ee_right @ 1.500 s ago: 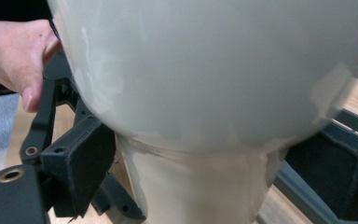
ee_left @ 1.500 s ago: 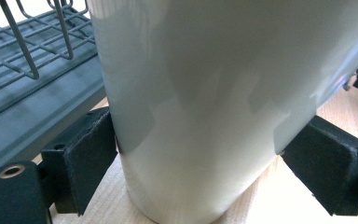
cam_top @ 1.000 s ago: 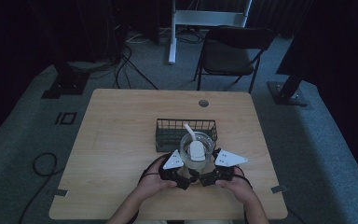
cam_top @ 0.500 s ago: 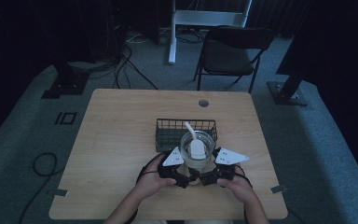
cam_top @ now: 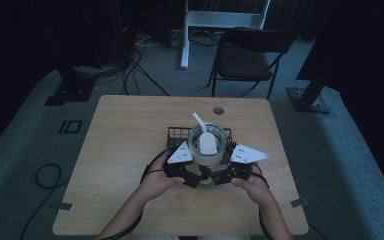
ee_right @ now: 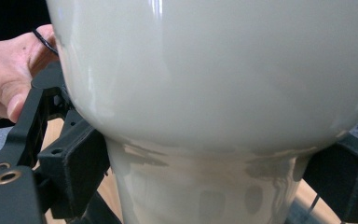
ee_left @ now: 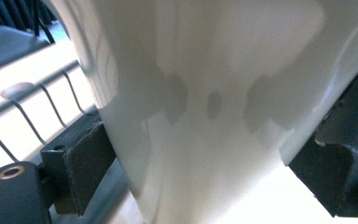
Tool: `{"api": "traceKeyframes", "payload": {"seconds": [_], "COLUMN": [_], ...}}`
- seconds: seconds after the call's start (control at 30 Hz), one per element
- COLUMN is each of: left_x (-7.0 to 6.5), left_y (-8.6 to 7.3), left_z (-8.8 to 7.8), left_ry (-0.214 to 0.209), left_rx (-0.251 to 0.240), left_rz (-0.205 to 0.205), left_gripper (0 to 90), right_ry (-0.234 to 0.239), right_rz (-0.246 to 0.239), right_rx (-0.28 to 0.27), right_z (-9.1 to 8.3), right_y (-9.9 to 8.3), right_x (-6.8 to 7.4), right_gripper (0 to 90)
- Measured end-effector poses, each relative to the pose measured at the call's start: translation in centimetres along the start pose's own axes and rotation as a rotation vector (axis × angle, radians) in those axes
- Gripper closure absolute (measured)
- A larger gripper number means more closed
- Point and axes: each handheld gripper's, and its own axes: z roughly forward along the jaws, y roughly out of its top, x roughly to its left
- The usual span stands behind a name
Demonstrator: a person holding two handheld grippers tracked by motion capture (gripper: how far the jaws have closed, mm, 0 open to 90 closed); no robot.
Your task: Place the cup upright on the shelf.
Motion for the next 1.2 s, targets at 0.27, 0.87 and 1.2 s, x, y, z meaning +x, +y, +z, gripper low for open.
{"api": "traceKeyframes", "payload": {"seconds": [0.27, 0.87, 1.2], "left_x": [1.9, 7.3, 9.0], "left_y": [3.1, 6.6, 5.4], "left_z": [-1.2, 0.0, 1.8], "left_ry": [0.033, 0.061, 0.079], "left_rx": [0.007, 0.05, 0.094], "left_rz": [0.049, 0.083, 0.072], "left_gripper": [11.3, 11.2, 11.2], "right_ry": [0.005, -0.025, -0.028], "right_rz": [-0.043, -0.02, 0.023], "right_rx": [-0.023, -0.017, 0.041], "right_z": [0.9, 3.3, 4.6], "right_y": [3.2, 5.9, 4.5], "right_x": [-1.6, -6.7, -8.7], "right_gripper": [8.5, 8.5, 8.5]}}
